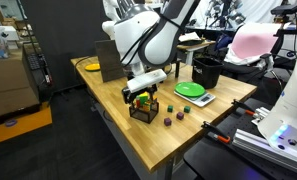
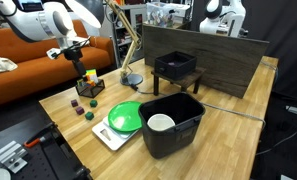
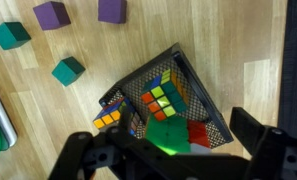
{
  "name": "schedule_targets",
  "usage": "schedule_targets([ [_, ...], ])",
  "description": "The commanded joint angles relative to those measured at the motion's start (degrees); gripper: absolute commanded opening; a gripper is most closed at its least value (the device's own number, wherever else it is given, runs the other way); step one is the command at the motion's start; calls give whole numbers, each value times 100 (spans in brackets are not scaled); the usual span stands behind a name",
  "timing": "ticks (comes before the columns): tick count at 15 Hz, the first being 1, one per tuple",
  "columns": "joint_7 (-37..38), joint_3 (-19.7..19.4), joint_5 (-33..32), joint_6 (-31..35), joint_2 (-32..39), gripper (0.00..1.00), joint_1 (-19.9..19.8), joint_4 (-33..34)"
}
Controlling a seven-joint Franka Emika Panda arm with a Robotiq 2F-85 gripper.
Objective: Put one rubik's cube on the table
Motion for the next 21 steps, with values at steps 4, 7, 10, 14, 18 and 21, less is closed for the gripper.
schedule_targets([
  [4, -432, -28, 264, 346, 216, 100, 29, 90],
  [7, -545, -36, 375, 436, 268, 100, 56, 70],
  [10, -643, -42, 502, 459, 307, 100, 82, 45],
  [14, -694, -22, 694, 528, 312, 72, 105, 12],
  [18, -714, 23, 1026, 639, 300, 53, 77, -57],
  [21, -719, 30, 1158, 629, 265, 34, 87, -67],
])
